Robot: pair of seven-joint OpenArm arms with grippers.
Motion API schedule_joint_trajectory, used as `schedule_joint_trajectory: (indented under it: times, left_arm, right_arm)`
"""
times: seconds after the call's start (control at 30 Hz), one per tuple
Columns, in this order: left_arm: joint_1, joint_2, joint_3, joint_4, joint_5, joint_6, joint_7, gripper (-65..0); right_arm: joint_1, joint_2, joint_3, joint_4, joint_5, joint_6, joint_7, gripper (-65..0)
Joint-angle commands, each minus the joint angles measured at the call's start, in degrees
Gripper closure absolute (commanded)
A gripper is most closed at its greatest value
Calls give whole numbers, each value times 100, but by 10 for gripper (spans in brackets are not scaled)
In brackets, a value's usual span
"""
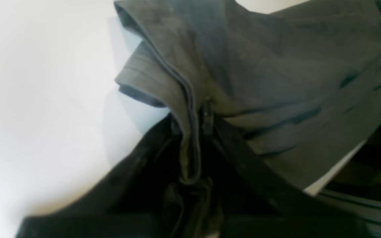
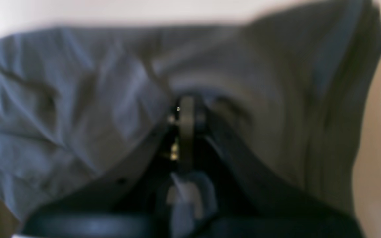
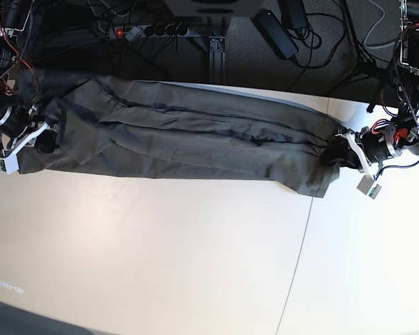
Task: Fold the T-shirt properly
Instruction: 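Regrasp the strip ends with both grippers and pull it taut, then fold the strip end held by the left gripper toward the right gripper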
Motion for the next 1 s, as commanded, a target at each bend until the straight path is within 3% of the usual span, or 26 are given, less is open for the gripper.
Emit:
schedule_joint_trajectory:
  times: [0.0, 0.27, 0.63, 0.7, 0.83, 0.97]
  left_arm:
    - [-184, -111, -35, 33, 216, 104, -4, 0]
    - [-1102, -111, -33, -415, 984, 104, -422, 0]
    - [-3069, -131, -33, -1856, 1115, 104, -505, 0]
    - [-3276, -131, -33, -1788, 732, 104, -166, 0]
    - [-3246, -125, -33, -1005, -734, 104, 831, 0]
    - [-2844, -57, -33, 332, -1008, 104, 1237, 0]
  right_arm:
    - [153, 125, 59, 83, 76, 411, 52, 0]
    - [560, 127, 59, 83, 190, 411, -160, 0]
    - [560, 125, 59, 83, 188, 411, -160, 0]
    - [560, 125, 59, 83, 188, 411, -162, 0]
    - [557, 127, 59, 83, 186, 411, -238, 0]
    - [560, 127, 59, 83, 188, 411, -262, 0]
